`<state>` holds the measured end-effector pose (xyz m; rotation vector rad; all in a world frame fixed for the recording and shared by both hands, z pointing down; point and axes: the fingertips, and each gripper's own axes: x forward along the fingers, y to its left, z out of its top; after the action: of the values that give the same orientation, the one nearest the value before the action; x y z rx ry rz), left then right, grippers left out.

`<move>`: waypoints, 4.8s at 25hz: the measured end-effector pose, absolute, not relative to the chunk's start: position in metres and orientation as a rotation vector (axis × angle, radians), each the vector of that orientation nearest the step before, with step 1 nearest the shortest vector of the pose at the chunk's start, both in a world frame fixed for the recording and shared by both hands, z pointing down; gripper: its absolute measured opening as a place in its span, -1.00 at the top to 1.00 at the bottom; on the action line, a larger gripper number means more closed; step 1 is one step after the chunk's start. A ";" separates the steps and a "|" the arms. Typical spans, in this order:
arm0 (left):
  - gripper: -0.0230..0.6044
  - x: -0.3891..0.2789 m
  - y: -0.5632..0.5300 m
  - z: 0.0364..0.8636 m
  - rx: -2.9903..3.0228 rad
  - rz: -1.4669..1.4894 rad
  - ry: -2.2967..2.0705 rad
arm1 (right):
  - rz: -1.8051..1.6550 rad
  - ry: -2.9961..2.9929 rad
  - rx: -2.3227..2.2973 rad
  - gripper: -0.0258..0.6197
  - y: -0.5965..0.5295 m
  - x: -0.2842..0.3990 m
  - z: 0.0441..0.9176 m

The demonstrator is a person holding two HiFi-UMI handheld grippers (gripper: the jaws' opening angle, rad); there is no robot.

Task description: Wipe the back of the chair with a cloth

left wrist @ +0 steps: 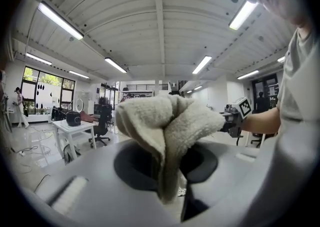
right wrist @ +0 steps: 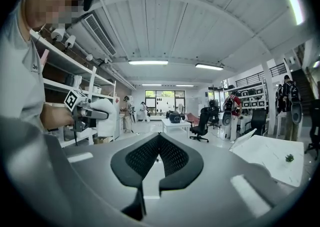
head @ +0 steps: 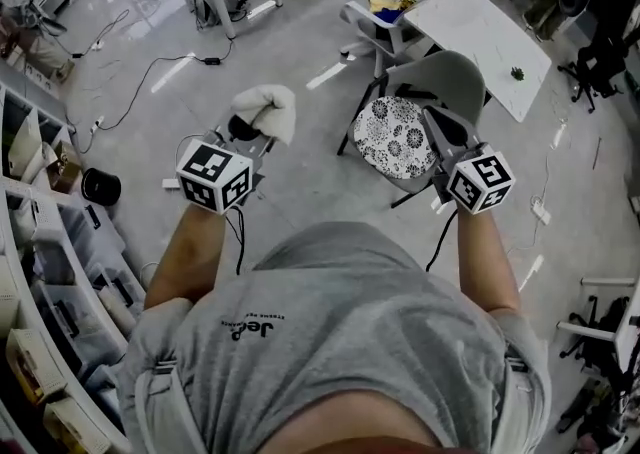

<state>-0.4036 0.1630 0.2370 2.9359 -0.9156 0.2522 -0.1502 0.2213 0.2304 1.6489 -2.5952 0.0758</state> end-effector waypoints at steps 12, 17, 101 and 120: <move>0.46 -0.365 0.017 0.270 2.864 0.301 -0.903 | 0.194 -2.577 1.617 0.91 0.073 -0.108 0.273; 0.46 -0.324 -0.051 0.279 2.804 0.330 -1.049 | 0.180 -2.672 1.505 0.91 -0.017 -0.060 0.278; 0.47 0.298 -0.196 0.647 2.629 1.108 -0.657 | 0.618 -1.630 2.649 0.91 0.133 0.440 0.522; 0.47 0.396 -0.025 0.662 2.794 1.360 0.038 | 0.643 -1.580 2.686 0.91 0.168 0.449 0.529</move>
<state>0.3960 -0.0252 0.6619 2.7936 0.0375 1.3603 0.4488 0.1679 0.5292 2.6856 -1.5801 0.6434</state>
